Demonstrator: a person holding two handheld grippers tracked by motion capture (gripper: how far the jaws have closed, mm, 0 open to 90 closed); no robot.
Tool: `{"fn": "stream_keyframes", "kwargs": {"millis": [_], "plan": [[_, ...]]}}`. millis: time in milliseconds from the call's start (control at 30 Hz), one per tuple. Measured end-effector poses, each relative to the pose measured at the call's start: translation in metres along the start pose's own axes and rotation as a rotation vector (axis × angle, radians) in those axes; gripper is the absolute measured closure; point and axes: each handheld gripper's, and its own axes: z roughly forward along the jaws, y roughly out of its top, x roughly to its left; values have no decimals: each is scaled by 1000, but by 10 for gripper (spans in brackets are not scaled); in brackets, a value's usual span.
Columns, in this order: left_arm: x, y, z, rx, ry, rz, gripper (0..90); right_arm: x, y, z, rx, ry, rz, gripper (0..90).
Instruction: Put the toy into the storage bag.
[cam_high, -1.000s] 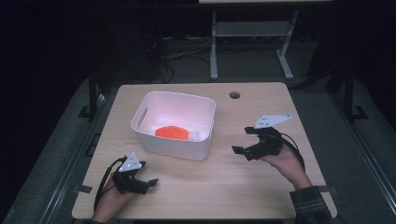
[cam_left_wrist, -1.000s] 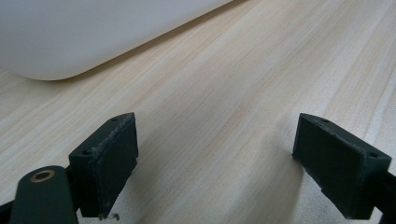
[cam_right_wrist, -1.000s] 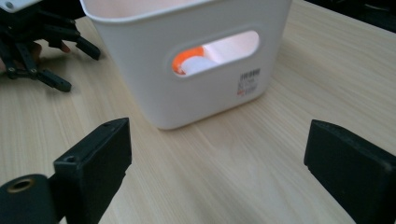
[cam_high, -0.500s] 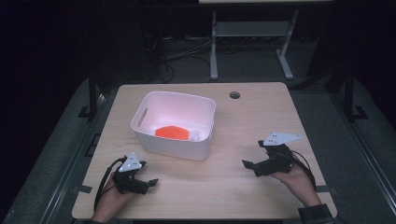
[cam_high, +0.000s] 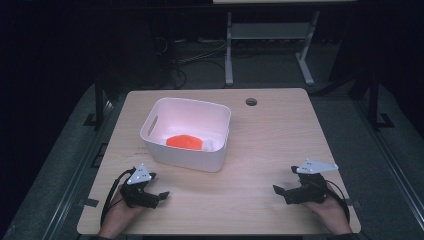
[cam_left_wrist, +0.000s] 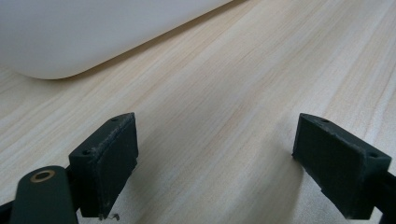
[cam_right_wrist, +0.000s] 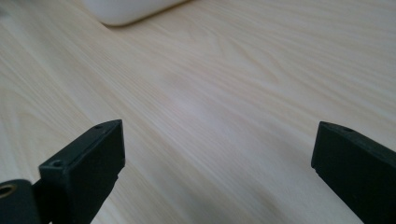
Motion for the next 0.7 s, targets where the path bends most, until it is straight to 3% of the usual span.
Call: {"fn": "stream_keyframes", "kwargs": {"millis": [100, 200, 400, 700], "plan": [[0, 0, 0, 0, 2, 0, 133, -5, -11, 0, 9, -19, 23, 24], [-1, -1, -1, -1, 8, -1, 132, -9, -22, 1, 41, -72, 24, 24], [-1, -9, -10, 1, 25, -20, 130, -14, -31, 5, 87, -116, 28, 16], [-2, -11, -12, 2, 26, -21, 130, -14, -31, 7, 103, -111, 30, 5]]}}
